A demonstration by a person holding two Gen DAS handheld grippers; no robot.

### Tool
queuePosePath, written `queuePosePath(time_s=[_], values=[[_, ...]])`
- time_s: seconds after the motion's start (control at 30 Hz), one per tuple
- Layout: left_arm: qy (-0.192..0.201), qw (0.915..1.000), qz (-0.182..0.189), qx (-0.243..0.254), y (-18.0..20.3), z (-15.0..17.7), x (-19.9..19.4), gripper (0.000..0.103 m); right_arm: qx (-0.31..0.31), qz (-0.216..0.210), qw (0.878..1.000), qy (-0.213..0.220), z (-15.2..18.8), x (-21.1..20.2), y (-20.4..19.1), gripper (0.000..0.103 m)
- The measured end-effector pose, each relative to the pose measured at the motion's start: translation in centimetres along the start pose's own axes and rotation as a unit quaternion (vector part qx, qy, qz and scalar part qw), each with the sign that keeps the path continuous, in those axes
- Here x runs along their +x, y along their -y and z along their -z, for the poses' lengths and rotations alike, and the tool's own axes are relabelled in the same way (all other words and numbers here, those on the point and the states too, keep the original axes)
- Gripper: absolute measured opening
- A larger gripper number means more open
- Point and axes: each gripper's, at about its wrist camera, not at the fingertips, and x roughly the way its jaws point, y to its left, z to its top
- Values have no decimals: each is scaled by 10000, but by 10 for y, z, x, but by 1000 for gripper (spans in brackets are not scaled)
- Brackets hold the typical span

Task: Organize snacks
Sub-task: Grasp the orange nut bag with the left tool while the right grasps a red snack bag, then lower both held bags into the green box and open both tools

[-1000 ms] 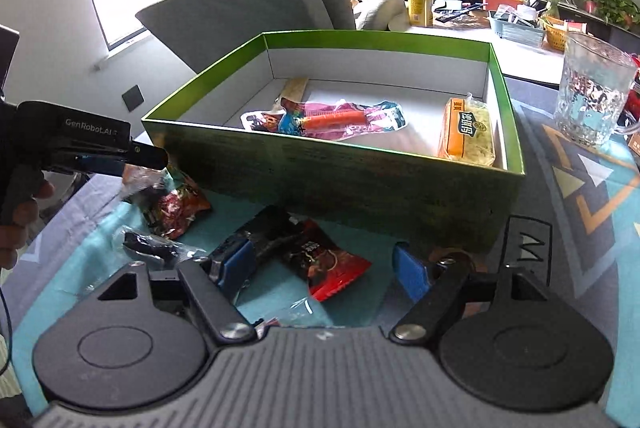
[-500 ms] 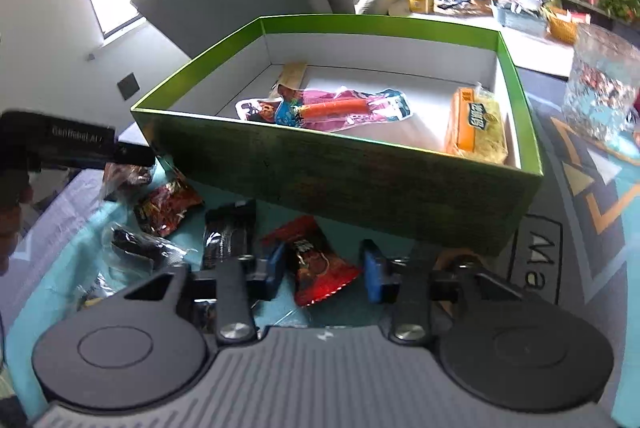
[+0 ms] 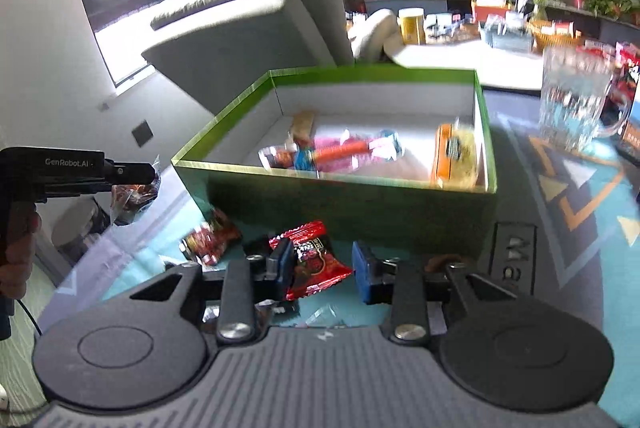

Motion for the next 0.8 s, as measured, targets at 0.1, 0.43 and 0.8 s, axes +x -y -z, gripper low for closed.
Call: queuePosePath(time_s=[0.1, 0.43, 0.8], values=[[185, 9996, 176, 118, 12, -8, -8, 31, 15, -18, 9997, 261, -10, -8, -2, 18], [733, 9948, 433, 557, 61, -41, 3, 32, 467, 336, 9920, 1124, -48, -7, 8, 18], [581, 9965, 228, 553, 70, -50, 42, 33, 1064, 617, 9871, 1025, -67, 39, 27, 19]])
